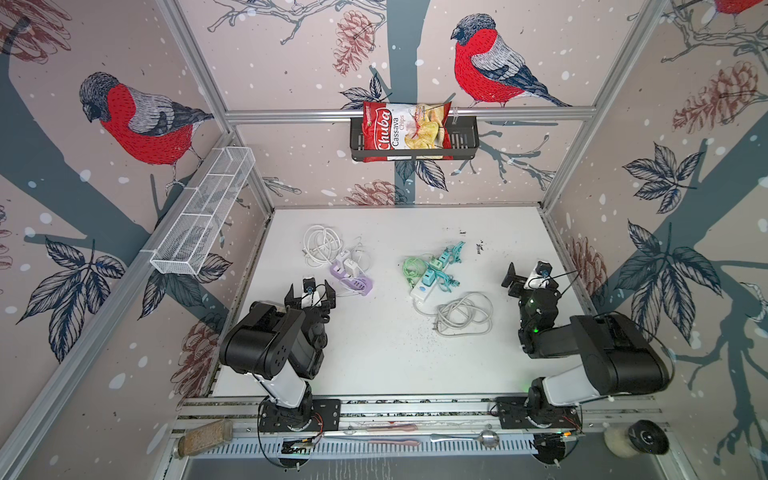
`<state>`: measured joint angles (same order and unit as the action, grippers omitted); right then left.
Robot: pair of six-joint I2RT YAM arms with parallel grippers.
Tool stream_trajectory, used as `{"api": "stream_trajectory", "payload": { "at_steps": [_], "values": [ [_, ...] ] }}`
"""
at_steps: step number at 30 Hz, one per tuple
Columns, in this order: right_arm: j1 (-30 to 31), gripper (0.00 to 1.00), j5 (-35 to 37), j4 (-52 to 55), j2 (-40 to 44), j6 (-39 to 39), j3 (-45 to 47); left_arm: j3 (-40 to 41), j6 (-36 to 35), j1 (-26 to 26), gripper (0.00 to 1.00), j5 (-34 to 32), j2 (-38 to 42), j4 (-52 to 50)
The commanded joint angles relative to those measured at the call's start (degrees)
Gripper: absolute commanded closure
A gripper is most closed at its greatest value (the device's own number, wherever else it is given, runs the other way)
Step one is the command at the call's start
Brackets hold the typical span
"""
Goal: Insert plugs into power strip
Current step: Reset both arms
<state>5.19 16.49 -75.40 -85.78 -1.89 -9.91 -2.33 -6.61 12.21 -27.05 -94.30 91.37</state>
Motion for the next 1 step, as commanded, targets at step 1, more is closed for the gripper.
{"api": "stream_trajectory", "payload": {
  "at_steps": [1],
  "values": [
    [0.17,0.00,1.31,0.29,0.00,-0.56,-0.20,-0.02,-0.33,-0.12,0.02,0.33,-0.03,11.72]
  ]
}}
